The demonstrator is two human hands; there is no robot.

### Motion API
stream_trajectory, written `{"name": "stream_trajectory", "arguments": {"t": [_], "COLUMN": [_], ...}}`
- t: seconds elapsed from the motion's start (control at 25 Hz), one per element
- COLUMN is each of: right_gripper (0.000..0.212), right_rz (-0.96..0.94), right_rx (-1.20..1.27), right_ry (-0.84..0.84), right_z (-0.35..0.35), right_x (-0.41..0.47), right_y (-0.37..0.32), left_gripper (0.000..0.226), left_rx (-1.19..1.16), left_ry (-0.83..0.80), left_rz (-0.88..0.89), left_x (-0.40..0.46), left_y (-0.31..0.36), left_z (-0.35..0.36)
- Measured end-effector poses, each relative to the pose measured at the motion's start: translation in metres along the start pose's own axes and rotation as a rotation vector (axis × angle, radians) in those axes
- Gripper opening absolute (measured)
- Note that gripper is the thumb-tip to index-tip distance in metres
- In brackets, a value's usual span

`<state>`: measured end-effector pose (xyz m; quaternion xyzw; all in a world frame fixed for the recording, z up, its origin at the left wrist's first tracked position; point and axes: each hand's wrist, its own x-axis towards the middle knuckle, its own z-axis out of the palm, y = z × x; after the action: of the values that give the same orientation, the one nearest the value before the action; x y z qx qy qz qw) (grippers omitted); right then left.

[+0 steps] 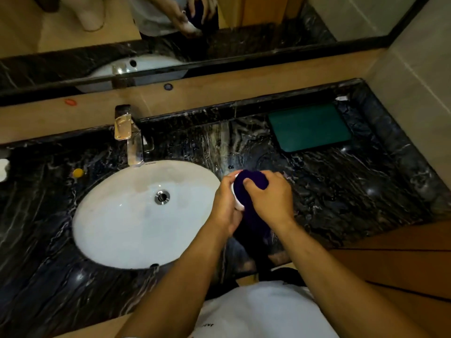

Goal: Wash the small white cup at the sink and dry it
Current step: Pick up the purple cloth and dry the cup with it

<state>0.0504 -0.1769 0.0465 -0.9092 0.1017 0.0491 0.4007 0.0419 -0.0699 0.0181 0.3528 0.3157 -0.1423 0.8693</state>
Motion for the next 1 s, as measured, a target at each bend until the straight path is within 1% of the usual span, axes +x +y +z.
{"name": "stream_trajectory", "arguments": {"t": [0.04, 0.12, 0.2, 0.24, 0.28, 0.36, 0.4, 0.44, 0.48, 0.52, 0.56, 0.6, 0.68, 0.72, 0.76, 0.8, 0.88, 0.92, 0.96, 1.0], "right_gripper": [0.026, 0.020, 0.017, 0.017, 0.017, 0.021, 0.025, 0.030, 0.034, 0.035, 0.034, 0.033, 0.031, 0.031, 0.030, 0.029, 0.025, 0.021, 0.019, 0.019], "right_rz": [0.004, -0.037, -0.157, -0.248, -0.353, -0.544, -0.603, -0.627, -0.623, -0.608, -0.605, -0.618, -0.657, -0.637, -0.570, -0.466, -0.274, -0.245, -0.288, -0.377], "right_rx": [0.068, 0.208, 0.257, 0.219, 0.126, -0.205, -0.412, -0.610, -0.753, -0.807, -0.785, -0.709, -0.443, -0.281, -0.115, 0.043, 0.302, 0.367, 0.346, 0.245], "right_ry": [-0.075, -0.276, -0.466, -0.544, -0.616, -0.702, -0.689, -0.633, -0.554, -0.473, -0.398, -0.324, -0.189, -0.142, -0.123, -0.142, -0.299, -0.411, -0.523, -0.619], "right_z": [0.002, 0.005, 0.000, -0.006, -0.013, -0.026, -0.032, -0.036, -0.038, -0.039, -0.039, -0.039, -0.040, -0.040, -0.040, -0.040, -0.042, -0.045, -0.052, -0.059], "right_x": [-0.002, -0.006, -0.008, -0.006, -0.003, 0.006, 0.008, 0.008, 0.005, 0.001, -0.002, -0.004, -0.003, -0.003, -0.004, -0.006, -0.009, -0.007, -0.004, 0.001], "right_y": [-0.004, -0.011, -0.020, -0.026, -0.031, -0.041, -0.044, -0.046, -0.044, -0.042, -0.039, -0.034, -0.022, -0.016, -0.011, -0.007, -0.003, -0.003, -0.003, -0.004], "left_gripper": [0.035, 0.035, 0.034, 0.032, 0.028, 0.022, 0.021, 0.021, 0.023, 0.026, 0.025, 0.022, 0.023, 0.025, 0.027, 0.027, 0.026, 0.025, 0.026, 0.027], "left_rx": [0.059, 0.178, 0.269, 0.296, 0.314, 0.338, 0.341, 0.338, 0.327, 0.320, 0.305, 0.271, 0.199, 0.185, 0.187, 0.207, 0.263, 0.286, 0.302, 0.317], "left_ry": [0.027, 0.052, 0.056, 0.068, 0.093, 0.149, 0.174, 0.188, 0.194, 0.194, 0.186, 0.168, 0.136, 0.135, 0.142, 0.151, 0.163, 0.162, 0.160, 0.154], "left_rz": [0.022, 0.077, 0.107, 0.102, 0.089, 0.067, 0.060, 0.052, 0.045, 0.035, 0.023, 0.007, -0.007, 0.009, 0.037, 0.061, 0.078, 0.079, 0.076, 0.072], "left_x": [-0.003, -0.011, -0.020, -0.025, -0.030, -0.036, -0.039, -0.041, -0.044, -0.045, -0.046, -0.046, -0.045, -0.043, -0.040, -0.038, -0.038, -0.038, -0.037, -0.036], "left_y": [0.003, 0.017, 0.035, 0.042, 0.046, 0.042, 0.036, 0.029, 0.023, 0.017, 0.011, 0.008, 0.005, 0.005, 0.005, 0.005, 0.005, 0.006, 0.006, 0.006], "left_z": [-0.005, -0.016, -0.027, -0.029, -0.029, -0.023, -0.017, -0.009, 0.000, 0.007, 0.014, 0.019, 0.025, 0.027, 0.028, 0.028, 0.029, 0.028, 0.027, 0.026]}}
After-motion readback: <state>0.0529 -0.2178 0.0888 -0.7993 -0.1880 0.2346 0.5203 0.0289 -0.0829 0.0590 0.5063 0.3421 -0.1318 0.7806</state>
